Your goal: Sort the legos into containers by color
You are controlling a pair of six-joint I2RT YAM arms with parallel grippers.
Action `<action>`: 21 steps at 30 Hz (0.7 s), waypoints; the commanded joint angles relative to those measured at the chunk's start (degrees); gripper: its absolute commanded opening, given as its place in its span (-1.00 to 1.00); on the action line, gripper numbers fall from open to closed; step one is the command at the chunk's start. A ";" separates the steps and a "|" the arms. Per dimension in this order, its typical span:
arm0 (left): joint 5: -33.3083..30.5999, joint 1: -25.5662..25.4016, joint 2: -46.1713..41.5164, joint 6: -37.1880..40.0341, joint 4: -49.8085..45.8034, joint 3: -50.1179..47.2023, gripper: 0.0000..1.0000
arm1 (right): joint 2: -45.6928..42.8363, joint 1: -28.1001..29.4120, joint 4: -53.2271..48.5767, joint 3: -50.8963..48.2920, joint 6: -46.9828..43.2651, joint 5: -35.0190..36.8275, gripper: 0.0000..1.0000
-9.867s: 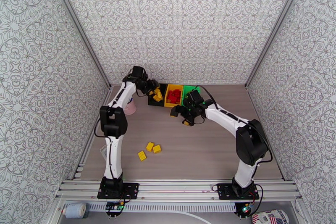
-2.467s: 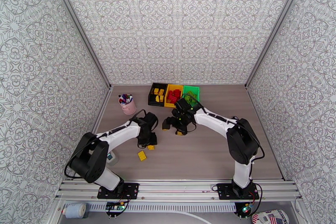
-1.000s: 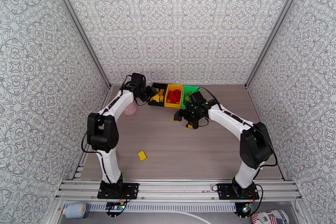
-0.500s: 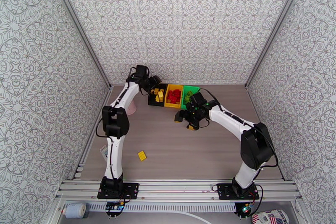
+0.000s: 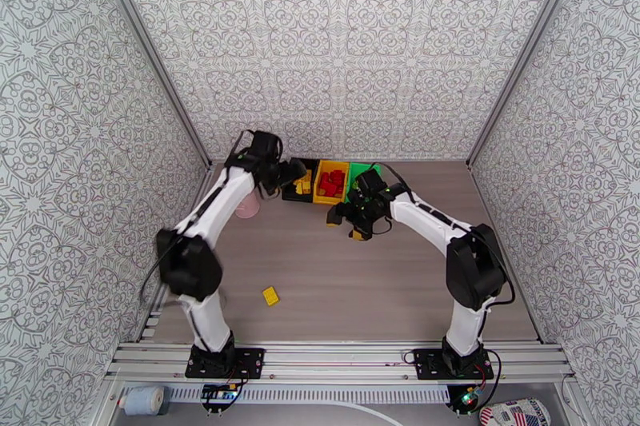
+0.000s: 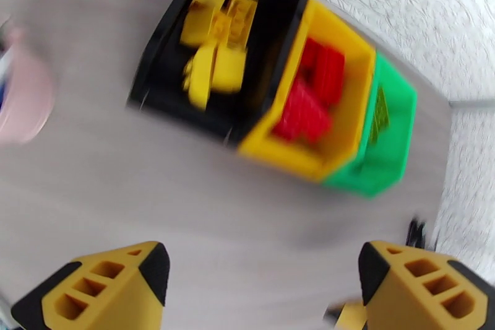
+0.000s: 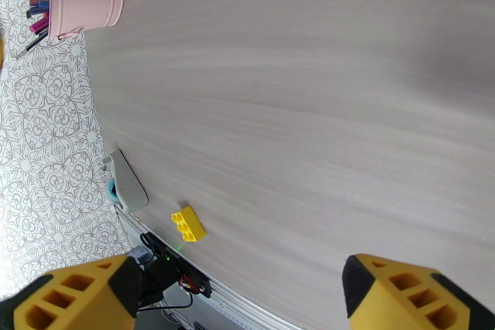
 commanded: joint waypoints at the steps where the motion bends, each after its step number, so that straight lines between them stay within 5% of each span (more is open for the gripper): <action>1: -3.88 -0.60 -8.40 0.95 -3.54 -11.46 0.74 | 0.79 2.06 -1.52 1.82 1.27 2.48 0.81; 11: -4.40 -4.19 -29.66 -7.09 -9.49 -38.41 0.75 | -2.31 7.79 -1.19 -3.02 6.01 11.00 0.79; 21: -7.46 -17.40 -34.92 -24.29 -10.45 -49.48 0.73 | -5.99 10.61 -2.60 -6.90 3.19 9.03 0.80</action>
